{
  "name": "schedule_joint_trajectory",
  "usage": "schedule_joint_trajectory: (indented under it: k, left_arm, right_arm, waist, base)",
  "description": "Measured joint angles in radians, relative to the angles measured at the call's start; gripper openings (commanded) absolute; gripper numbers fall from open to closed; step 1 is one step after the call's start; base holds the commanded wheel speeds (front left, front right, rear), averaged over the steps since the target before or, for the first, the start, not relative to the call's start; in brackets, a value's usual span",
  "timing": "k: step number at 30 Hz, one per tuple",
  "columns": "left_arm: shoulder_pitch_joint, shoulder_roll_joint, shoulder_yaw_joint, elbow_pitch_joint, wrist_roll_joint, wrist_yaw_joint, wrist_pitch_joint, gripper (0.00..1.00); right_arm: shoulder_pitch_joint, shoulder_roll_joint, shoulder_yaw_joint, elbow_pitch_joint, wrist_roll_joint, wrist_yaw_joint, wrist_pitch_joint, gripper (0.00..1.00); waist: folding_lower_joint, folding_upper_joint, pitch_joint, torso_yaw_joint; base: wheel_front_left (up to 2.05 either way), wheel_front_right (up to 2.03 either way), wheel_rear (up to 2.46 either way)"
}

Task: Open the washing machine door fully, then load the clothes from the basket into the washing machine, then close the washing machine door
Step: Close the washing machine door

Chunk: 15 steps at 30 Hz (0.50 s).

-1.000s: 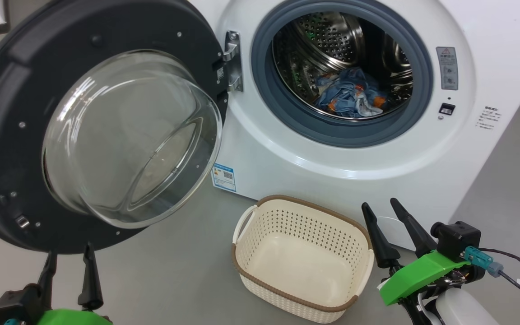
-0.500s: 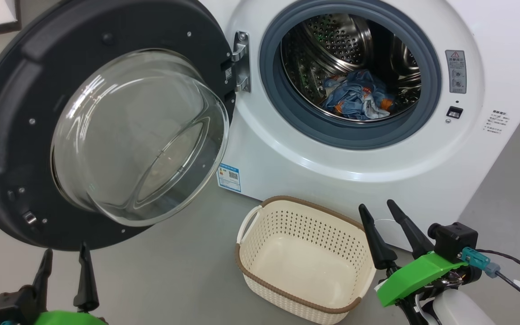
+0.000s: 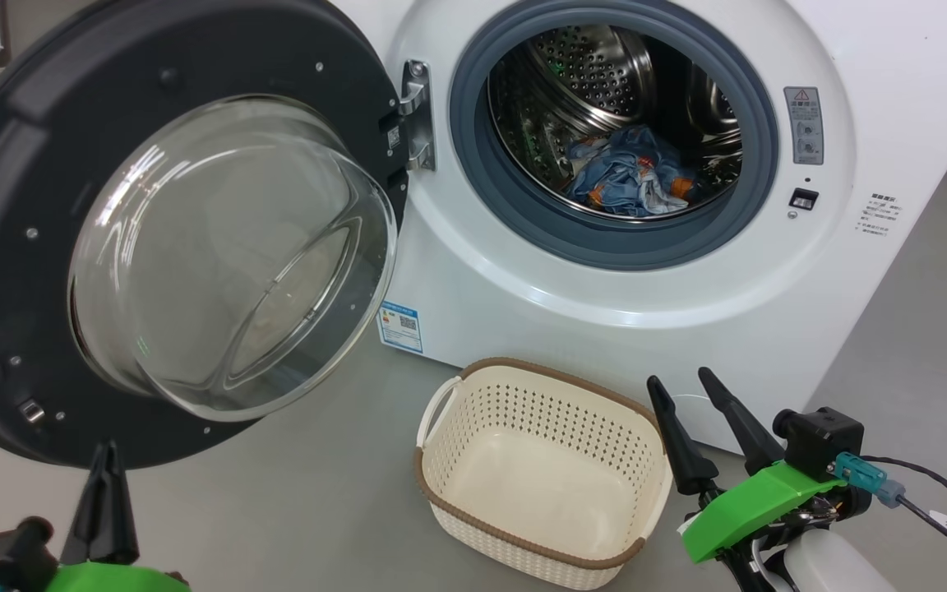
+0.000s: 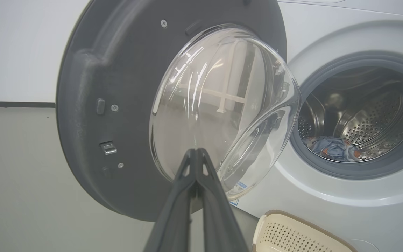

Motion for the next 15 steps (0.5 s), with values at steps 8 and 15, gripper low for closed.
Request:
schedule_joint_trajectory:
  k: [8, 15]
  left_arm:
    - [-0.040, 0.053, 0.056, -0.132, -0.079, -0.046, 0.017, 0.00]
    - [-0.199, 0.118, 0.165, -0.232, -0.267, -0.084, 0.131, 0.00]
  right_arm:
    - [0.000, -0.009, 0.000, 0.000, 0.000, 0.000, 0.000, 1.00]
    - [0.000, -0.015, 0.005, 0.003, 0.000, 0.000, 0.000, 1.00]
  waist:
    - [0.0000, 0.0000, 0.010, -0.007]
    - [0.0000, 0.0000, 0.021, -0.013]
  base:
    - [0.00, 0.00, 0.00]
    - [0.00, 0.00, 0.00]
